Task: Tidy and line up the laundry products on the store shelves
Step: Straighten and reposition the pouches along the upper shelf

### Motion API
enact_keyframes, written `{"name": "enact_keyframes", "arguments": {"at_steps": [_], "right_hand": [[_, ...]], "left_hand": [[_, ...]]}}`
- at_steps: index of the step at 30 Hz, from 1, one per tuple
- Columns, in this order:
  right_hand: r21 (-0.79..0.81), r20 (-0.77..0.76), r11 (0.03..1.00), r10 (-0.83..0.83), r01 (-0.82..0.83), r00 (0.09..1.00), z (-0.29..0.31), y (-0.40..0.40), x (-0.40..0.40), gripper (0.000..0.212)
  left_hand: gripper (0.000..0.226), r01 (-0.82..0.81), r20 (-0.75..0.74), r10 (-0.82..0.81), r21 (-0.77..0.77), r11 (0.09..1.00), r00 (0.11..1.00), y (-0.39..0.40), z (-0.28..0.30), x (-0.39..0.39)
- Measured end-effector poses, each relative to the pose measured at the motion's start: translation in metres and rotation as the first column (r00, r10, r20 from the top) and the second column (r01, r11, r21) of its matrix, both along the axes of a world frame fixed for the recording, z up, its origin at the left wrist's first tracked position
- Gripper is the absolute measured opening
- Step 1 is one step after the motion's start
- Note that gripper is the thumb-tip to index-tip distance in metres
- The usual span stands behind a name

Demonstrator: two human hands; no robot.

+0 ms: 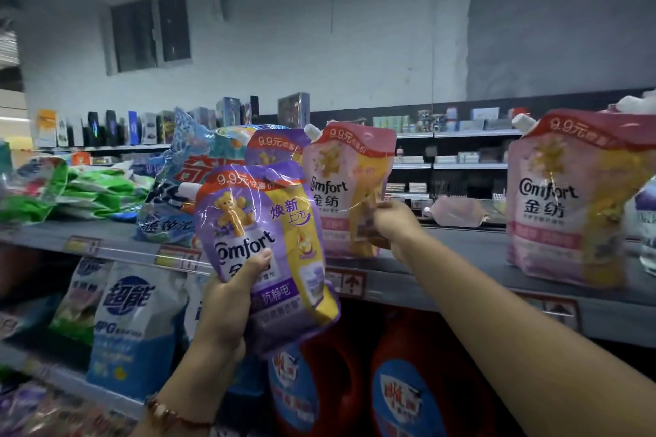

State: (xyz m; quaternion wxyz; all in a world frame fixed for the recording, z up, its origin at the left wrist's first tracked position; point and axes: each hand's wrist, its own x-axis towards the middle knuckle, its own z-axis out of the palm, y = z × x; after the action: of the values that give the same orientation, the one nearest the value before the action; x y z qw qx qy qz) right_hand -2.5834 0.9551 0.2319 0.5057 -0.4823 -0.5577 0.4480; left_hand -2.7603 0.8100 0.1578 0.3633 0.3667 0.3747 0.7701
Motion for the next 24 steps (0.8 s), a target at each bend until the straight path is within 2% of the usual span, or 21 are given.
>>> {"name": "enact_keyframes", "arguments": {"at_steps": [4, 7, 10, 14, 19, 22, 24], "right_hand": [[0.13, 0.186, 0.982, -0.157, 0.134, 0.97, -0.002, 0.007, -0.001, 0.026], [0.158, 0.167, 0.966, -0.233, 0.207, 0.958, -0.003, 0.006, 0.0, 0.014], [0.182, 0.225, 0.948, -0.299, 0.262, 0.927, -0.001, -0.002, 0.009, 0.018], [0.196, 0.251, 0.922, -0.377, 0.334, 0.892, -0.001, 0.0, 0.047, 0.015], [0.217, 0.288, 0.866, -0.498, 0.451, 0.818, -0.004, -0.017, 0.113, 0.019], [0.229, 0.328, 0.816, -0.578, 0.531, 0.747, -0.002, -0.037, 0.144, 0.013], [0.206, 0.364, 0.814, -0.578, 0.543, 0.73, 0.004, -0.051, 0.153, 0.017]], "left_hand": [[0.027, 0.037, -0.047, -0.036, 0.014, 0.999, 0.998, 0.0, 0.006, -0.007], [0.018, 0.047, -0.063, -0.046, 0.015, 0.999, 0.997, 0.001, 0.01, -0.012], [0.01, 0.059, -0.061, -0.058, 0.028, 0.998, 0.996, 0.008, 0.015, -0.017], [0.032, 0.116, -0.061, -0.113, 0.05, 0.992, 0.992, 0.022, 0.029, -0.016], [0.035, 0.173, -0.171, -0.144, 0.168, 0.97, 0.975, 0.049, 0.053, -0.005], [0.032, 0.222, -0.229, -0.179, 0.179, 0.958, 0.957, 0.068, 0.066, 0.006], [0.031, 0.223, -0.261, -0.173, 0.176, 0.959, 0.95, 0.083, 0.073, 0.014]]}}
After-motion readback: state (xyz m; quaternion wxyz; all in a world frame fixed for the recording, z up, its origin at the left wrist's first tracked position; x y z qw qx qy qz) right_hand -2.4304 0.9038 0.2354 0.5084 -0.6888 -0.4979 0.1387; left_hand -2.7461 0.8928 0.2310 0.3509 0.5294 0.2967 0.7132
